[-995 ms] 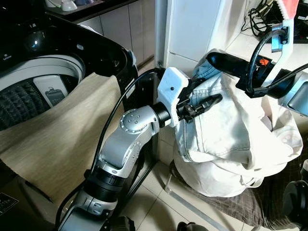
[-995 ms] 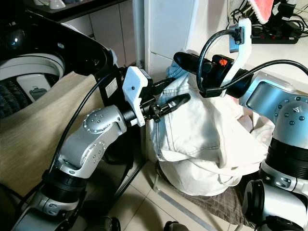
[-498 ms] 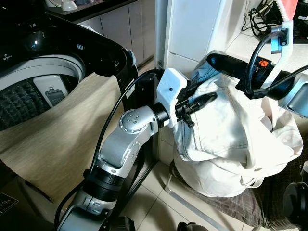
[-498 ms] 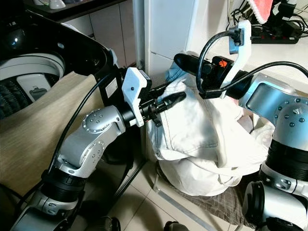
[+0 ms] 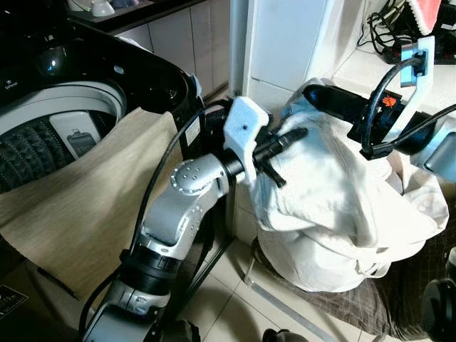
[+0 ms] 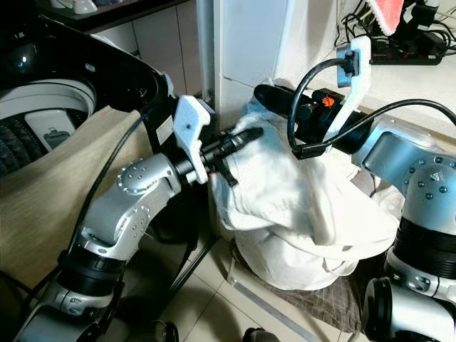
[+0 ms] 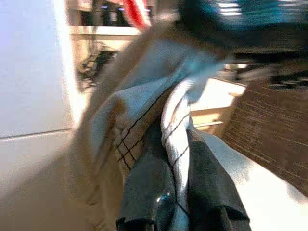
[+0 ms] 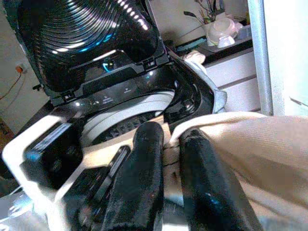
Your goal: Clothes washing
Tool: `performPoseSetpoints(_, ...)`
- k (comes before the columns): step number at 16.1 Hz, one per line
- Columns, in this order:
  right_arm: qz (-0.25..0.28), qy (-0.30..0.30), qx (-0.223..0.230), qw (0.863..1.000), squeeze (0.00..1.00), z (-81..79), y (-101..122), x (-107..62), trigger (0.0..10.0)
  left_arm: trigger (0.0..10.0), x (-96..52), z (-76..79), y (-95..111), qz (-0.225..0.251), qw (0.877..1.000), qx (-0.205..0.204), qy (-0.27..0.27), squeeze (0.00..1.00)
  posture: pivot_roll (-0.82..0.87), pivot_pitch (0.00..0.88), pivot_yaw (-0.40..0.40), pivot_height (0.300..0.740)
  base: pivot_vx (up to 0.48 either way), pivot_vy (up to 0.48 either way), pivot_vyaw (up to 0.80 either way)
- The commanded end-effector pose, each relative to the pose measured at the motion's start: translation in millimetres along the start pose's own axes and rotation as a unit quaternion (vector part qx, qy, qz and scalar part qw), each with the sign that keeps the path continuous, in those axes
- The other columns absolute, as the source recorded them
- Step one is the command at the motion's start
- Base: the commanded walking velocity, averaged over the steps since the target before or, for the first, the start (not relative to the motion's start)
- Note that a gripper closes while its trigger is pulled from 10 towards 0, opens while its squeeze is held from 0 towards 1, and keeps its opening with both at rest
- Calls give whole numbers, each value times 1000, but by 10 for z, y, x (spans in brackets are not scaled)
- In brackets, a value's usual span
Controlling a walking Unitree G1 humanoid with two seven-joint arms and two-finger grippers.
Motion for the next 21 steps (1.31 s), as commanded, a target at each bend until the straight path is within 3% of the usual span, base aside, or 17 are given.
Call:
performPoseSetpoints(1,25,24,-17,999,1000,-109,128,-10,10000,0,-49,-196,149,21,999,16,39,0,-72,19,25,740,0,0,0)
performPoseSetpoints(2,29,19,-23,999,1000,-99,151,-27,10000,0,-106,-351,249,31,997,31,65,0,-71,19,25,740,0,0,0)
performPoseSetpoints(3,39,25,-42,998,1000,-147,202,-53,10000,0,-264,-684,565,58,987,88,121,0,-72,19,26,740,0,0,0)
performPoseSetpoints(4,42,37,-49,997,0,-197,214,-60,10000,0,-358,-852,755,76,978,115,156,0,-70,17,26,740,0,0,0)
performPoseSetpoints(5,41,41,-56,997,0,-221,211,-57,10000,0,-497,-1060,1025,95,961,161,203,0,-69,17,26,740,0,0,0)
performPoseSetpoints(6,39,48,-62,996,0,-247,198,-55,10000,0,-720,-1315,1453,124,927,228,272,0,-66,17,26,740,0,0,0)
performPoseSetpoints(7,37,46,-65,996,0,-255,177,-50,10000,0,-1039,-1539,2008,160,864,315,360,0,-60,18,24,740,0,0,0)
performPoseSetpoints(8,36,44,-65,996,0,-256,170,-48,10000,0,-1171,-1587,2220,176,834,345,393,0,-60,18,24,740,0,0,0)
performPoseSetpoints(9,36,41,-68,996,0,-253,161,-39,10000,0,-1450,-1601,2631,214,763,407,454,0,-57,18,24,740,0,0,0)
performPoseSetpoints(10,39,38,-70,996,0,-249,161,-30,10000,0,-1707,-1490,2986,253,676,482,497,0,-51,17,23,740,0,0,0)
performPoseSetpoints(12,41,36,-71,996,0,-238,145,-15,10000,0,-1811,-1466,3084,259,630,516,519,0,-52,16,23,740,0,0,0)
performPoseSetpoints(14,27,45,-76,996,0,-266,47,16,10000,0,-1501,-2026,2406,91,748,434,494,0,-53,18,23,740,0,0,0)
performPoseSetpoints(15,20,47,-80,996,0,-279,11,25,10000,745,-1439,-2130,2186,47,773,410,483,0,-53,18,23,740,0,0,0)
performPoseSetpoints(16,-23,51,-97,994,0,-324,-183,73,10000,10000,-1394,-2382,1518,-83,808,346,470,0,-59,24,25,740,0,0,0)
performPoseSetpoints(18,-61,64,-111,990,0,-422,-363,128,10000,10000,-1509,-2509,1074,-169,814,293,472,0,-65,26,28,740,0,0,0)
performPoseSetpoints(20,-89,92,-121,984,0,-611,-535,188,10000,10000,-1813,-2641,900,-211,789,256,517,4,-68,28,30,740,0,0,0)
performPoseSetpoints(21,-91,104,-118,983,0,-669,-567,196,10000,10000,-1889,-2665,910,-208,788,239,528,1000,-64,30,26,740,0,0,0)
Point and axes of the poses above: a point about 5 cm out from each wrist's last joint towards the gripper, its own x axis pointing out of the wrist towards the gripper, its own y axis along the axis of the wrist's last joint, z = x × y, the point moved 5 cm from there along x, pointing out of the wrist towards the gripper, and after that the axes turned 4 degrees about -x, right-handed, at the moved point
